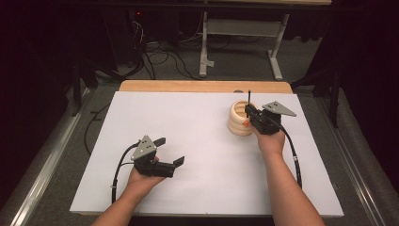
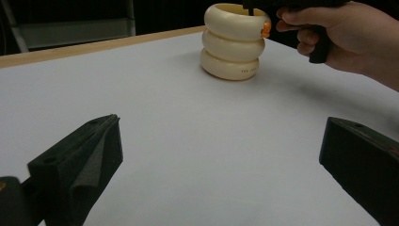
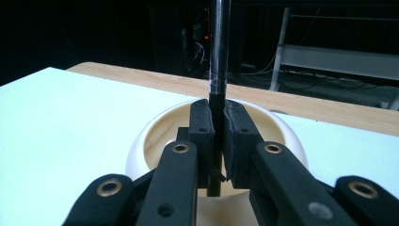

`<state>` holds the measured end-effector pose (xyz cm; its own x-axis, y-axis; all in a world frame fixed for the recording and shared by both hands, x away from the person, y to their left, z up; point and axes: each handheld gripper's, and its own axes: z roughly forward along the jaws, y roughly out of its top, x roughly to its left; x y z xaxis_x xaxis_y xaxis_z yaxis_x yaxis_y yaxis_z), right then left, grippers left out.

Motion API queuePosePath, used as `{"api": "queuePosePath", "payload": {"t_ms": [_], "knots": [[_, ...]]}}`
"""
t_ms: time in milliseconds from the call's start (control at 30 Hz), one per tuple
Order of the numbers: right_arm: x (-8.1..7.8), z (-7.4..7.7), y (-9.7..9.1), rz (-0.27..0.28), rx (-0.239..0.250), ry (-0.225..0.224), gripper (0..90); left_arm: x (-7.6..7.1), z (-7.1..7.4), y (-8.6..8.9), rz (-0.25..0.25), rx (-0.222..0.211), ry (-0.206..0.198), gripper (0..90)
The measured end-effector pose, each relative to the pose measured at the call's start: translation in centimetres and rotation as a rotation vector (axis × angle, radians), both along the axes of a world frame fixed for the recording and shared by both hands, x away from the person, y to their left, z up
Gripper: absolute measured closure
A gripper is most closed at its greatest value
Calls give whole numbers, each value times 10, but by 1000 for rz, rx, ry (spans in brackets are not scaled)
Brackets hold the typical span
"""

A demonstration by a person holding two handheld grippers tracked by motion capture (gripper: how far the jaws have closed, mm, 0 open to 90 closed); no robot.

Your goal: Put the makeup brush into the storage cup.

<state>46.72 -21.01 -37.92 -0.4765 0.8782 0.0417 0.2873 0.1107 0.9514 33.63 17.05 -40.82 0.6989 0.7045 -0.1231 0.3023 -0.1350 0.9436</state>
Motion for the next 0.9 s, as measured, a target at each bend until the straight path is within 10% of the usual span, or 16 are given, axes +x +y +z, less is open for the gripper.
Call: {"api": "queuePosePath", "payload": {"t_ms": [900], "knots": [[-36,17,-9,49,-28,6,367,1,1,3,15,-3,-1,10]]}}
